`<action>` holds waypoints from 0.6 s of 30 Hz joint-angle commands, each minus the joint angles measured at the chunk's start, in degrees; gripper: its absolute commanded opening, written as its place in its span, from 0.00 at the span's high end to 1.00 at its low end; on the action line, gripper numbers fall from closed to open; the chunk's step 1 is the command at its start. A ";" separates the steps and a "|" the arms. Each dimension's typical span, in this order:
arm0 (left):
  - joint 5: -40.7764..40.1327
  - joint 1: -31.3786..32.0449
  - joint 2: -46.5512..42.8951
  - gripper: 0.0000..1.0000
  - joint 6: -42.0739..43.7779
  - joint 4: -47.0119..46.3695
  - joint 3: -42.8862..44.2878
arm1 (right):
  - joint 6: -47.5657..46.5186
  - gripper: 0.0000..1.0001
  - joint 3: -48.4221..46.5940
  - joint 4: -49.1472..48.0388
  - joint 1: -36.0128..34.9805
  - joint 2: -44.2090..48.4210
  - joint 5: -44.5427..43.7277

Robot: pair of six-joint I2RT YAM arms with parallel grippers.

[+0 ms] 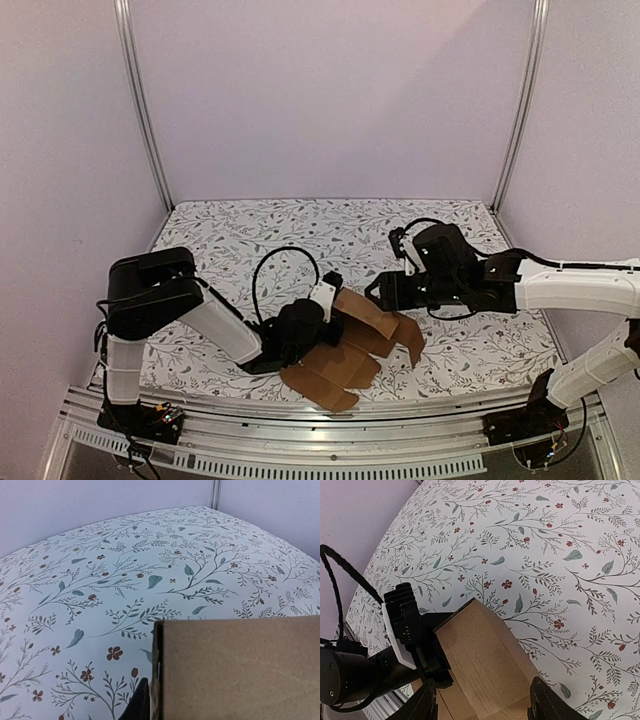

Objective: Fold the paper box

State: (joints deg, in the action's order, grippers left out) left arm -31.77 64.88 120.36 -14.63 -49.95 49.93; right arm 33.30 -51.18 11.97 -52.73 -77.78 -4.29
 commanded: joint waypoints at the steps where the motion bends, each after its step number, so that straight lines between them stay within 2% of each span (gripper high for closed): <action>1: 1.50 0.33 0.69 0.84 0.39 -1.58 -1.36 | -0.59 0.39 -1.20 -0.22 0.17 -1.79 0.36; 5: 2.33 0.33 0.04 0.73 0.12 -1.42 -2.43 | -1.06 0.39 -1.12 -0.28 0.18 -2.11 0.34; 9: 2.46 0.33 -1.00 0.69 -0.21 -1.20 -3.73 | -1.52 0.39 -1.12 -0.29 0.19 -2.04 0.39; 14: 2.05 0.33 -1.59 0.69 -0.30 -0.65 -4.50 | -1.63 0.40 -0.91 -0.41 0.18 -2.23 0.73; 18: 2.34 0.33 -2.12 0.77 -0.10 -0.49 -4.61 | -0.94 0.44 -0.15 -0.39 0.20 -2.31 0.91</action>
State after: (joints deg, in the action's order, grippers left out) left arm -29.80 64.88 120.20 -14.90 -50.63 45.95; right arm 32.14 -51.18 11.97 -52.73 -79.37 -3.92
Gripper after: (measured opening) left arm 0.265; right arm 0.577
